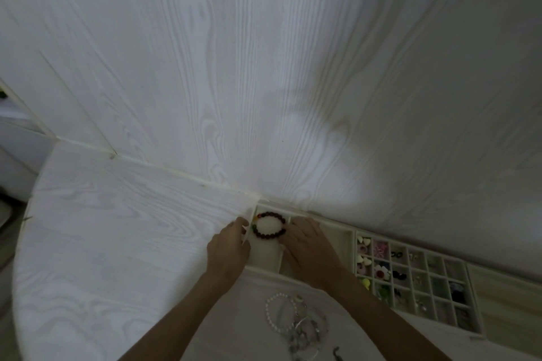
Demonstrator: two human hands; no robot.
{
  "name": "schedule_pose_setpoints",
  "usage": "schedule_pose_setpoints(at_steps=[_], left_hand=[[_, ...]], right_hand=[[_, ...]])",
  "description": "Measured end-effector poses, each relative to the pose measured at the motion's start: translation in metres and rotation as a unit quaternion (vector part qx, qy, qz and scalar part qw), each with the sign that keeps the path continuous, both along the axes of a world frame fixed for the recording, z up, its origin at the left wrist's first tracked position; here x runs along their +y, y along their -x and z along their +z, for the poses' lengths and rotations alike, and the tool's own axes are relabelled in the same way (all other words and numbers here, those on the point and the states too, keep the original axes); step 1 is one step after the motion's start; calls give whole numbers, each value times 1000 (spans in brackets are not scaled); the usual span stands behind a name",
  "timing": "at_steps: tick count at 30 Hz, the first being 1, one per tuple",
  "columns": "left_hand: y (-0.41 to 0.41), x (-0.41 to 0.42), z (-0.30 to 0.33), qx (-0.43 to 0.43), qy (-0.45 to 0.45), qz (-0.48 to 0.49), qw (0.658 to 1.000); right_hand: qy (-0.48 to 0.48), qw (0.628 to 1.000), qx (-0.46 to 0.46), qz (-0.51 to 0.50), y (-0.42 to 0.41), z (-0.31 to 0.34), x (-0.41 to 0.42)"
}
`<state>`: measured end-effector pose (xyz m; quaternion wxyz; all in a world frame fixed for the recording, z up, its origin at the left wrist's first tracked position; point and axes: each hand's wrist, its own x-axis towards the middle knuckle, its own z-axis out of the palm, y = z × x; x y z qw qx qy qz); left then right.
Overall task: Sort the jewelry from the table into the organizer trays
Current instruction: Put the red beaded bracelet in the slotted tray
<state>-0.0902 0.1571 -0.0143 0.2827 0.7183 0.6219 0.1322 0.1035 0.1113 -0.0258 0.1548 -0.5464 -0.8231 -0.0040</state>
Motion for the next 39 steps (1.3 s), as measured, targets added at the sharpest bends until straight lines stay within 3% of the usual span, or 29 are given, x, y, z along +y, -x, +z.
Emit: schedule_pose_setpoints(at_steps=[8, 11, 16, 22, 30, 33, 39], left_hand=[[2, -4, 25, 0, 31, -33, 999], [-10, -17, 49, 4, 22, -85, 996], [-61, -60, 71, -1, 86, -221, 972], [-163, -149, 69, 10, 122, -342, 932], [-247, -260, 41, 31, 150, -389, 908], [-270, -293, 29, 43, 119, -412, 903], [-292, -331, 20, 82, 92, -478, 870]], right_hand=[[7, 999, 7, -45, -21, 31, -20], [22, 996, 39, -76, -54, 48, -54], [73, 988, 54, -126, -117, 60, -135], [127, 961, 88, -230, -195, 69, -251], [253, 893, 136, -346, -260, 51, -371], [292, 873, 150, -360, -267, 37, -397], [267, 851, 202, -406, -248, 22, -388]])
